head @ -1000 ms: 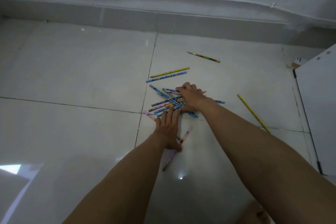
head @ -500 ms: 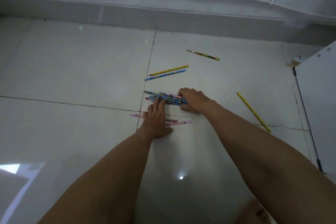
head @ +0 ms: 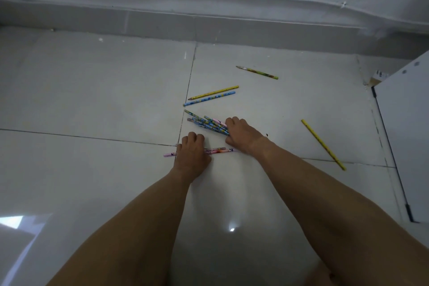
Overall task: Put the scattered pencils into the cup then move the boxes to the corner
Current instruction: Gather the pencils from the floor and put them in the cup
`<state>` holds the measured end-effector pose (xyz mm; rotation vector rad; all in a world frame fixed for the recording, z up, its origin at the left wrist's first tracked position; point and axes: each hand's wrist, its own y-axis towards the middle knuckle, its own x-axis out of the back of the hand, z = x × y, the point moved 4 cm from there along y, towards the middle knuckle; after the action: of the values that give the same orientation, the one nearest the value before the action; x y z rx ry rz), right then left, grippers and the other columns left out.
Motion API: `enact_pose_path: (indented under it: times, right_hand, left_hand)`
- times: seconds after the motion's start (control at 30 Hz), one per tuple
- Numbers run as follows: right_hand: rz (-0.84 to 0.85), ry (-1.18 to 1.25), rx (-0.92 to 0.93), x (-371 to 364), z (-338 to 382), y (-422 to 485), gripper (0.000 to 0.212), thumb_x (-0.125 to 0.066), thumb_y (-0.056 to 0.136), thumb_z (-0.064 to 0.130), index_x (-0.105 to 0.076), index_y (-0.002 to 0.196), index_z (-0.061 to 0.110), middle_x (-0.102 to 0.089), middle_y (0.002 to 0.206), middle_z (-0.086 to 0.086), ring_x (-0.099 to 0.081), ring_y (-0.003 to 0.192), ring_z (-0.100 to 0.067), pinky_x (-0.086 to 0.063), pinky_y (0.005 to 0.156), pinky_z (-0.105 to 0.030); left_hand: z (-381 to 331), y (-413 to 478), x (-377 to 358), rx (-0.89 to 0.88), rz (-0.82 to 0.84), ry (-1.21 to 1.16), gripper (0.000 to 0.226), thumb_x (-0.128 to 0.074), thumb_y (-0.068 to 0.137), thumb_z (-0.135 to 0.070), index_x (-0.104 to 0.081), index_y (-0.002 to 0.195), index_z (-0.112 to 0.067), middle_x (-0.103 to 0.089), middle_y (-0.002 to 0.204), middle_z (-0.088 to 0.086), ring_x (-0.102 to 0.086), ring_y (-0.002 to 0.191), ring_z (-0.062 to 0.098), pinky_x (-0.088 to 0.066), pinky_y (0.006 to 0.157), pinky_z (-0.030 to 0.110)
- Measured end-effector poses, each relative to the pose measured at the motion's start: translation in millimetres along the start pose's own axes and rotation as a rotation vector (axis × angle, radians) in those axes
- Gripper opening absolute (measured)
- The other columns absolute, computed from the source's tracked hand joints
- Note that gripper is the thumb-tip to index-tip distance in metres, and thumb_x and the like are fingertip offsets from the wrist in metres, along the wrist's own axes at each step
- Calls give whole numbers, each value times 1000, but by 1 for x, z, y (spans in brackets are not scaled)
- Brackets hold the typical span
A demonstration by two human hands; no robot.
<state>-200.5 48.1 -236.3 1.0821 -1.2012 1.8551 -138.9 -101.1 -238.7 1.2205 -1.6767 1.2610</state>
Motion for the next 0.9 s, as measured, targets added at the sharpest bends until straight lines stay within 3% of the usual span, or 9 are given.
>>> enact_pose_path:
  times: [0.2,0.43,0.6,0.73,0.9]
  right_hand:
    - [-42,177,-36,7,-8,-4,29,-47,91,10,-39,118,2,-55,103,-21,-45,99,-32,-35,66,-36]
    - [-47,215,-118,8,-30,-9,38,-48,98,37,-38,121,8,-59,100,-18,-55,84,-33,-33,64,-34]
    - [-114,216,-188,18,-50,-14,36,-55,95,36,-37,114,11,-61,98,-17,-49,73,-29,-36,60,-34]
    - [-142,244,-241,22,-67,-26,37,-55,94,36,-38,115,10,-62,102,-17,-56,81,-34,-38,62,-35]
    - [-154,197,-344,16,-90,-41,37,-54,93,33,-40,118,10,-62,107,-19,-59,95,-38,-36,65,-35]
  left_hand:
    - [-5,6,0,-19,-3,64,31,-49,93,-22,-48,122,-11,-44,124,12,-43,113,32,-39,94,43]
    - [-8,16,-1,-72,2,178,25,-45,95,-12,-46,120,-10,-46,123,11,-46,110,30,-39,88,40]
    - [-17,30,1,-125,12,185,25,-44,96,-13,-46,120,-9,-48,123,13,-47,110,31,-39,92,42]
    - [-22,42,4,-135,-31,196,29,-45,96,-20,-47,122,-9,-44,127,14,-43,115,32,-38,95,43]
    - [-33,54,6,-151,-111,134,43,-54,85,-14,-42,126,-10,-41,130,13,-41,115,32,-37,93,41]
